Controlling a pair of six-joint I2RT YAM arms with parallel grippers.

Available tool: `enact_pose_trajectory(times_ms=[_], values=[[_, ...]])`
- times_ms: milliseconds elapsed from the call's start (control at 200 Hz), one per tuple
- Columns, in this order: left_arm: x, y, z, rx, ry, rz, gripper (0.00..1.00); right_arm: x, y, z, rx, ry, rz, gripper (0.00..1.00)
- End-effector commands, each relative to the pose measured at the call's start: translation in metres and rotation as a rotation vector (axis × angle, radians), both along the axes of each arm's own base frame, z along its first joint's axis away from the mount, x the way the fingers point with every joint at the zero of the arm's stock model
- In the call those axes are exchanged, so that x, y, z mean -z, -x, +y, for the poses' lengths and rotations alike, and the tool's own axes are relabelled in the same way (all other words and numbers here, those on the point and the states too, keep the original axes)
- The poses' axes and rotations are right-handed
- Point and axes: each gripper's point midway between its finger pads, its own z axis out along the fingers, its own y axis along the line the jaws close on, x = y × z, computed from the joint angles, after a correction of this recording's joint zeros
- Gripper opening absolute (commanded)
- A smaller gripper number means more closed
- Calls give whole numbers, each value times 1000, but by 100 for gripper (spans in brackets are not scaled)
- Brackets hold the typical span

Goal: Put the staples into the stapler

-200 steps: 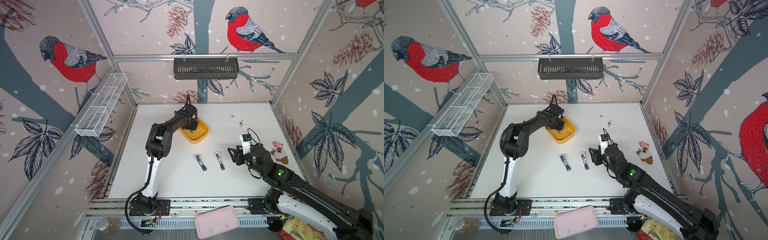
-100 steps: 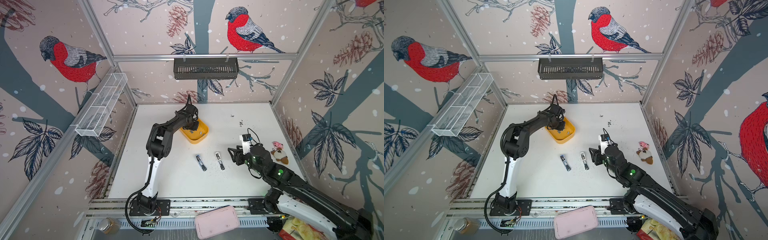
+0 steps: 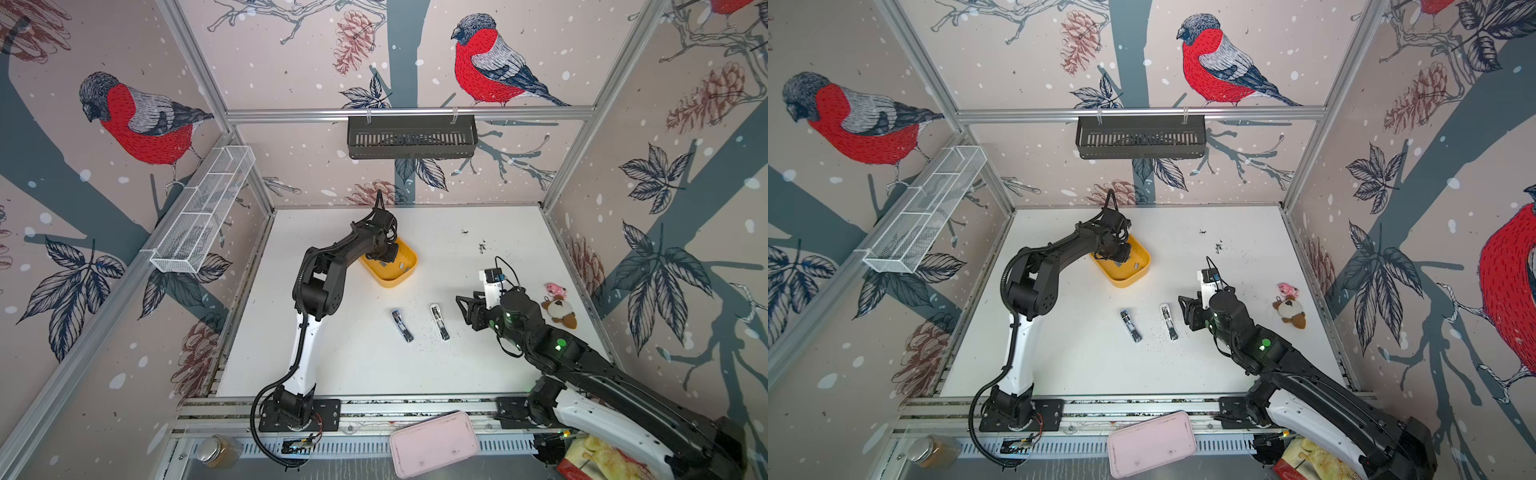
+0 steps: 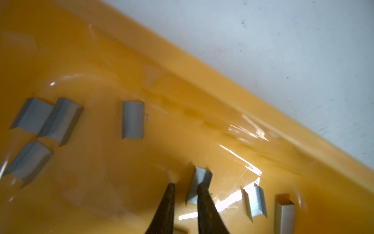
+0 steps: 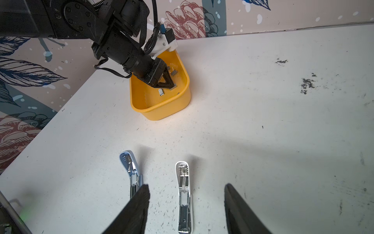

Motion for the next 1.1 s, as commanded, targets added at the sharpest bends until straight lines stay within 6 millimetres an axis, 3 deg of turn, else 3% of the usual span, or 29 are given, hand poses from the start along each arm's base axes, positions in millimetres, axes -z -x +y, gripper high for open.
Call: enact_pose_trajectory(times_ms=[0,170,695,1096], values=[[-1,11,2,24,-15,31,25,-5,-2,3,-1,-30,-12,60],[-5,9,2,24,-18,22,22,-6,-2,3,-1,-30,-13,60],[13,19,0,39,-53,60,17,-5,-3,5,-3,-30,-10,60],[25,14,12,-11,-134,59,2,-5,-4,4,-1,-27,-11,60]])
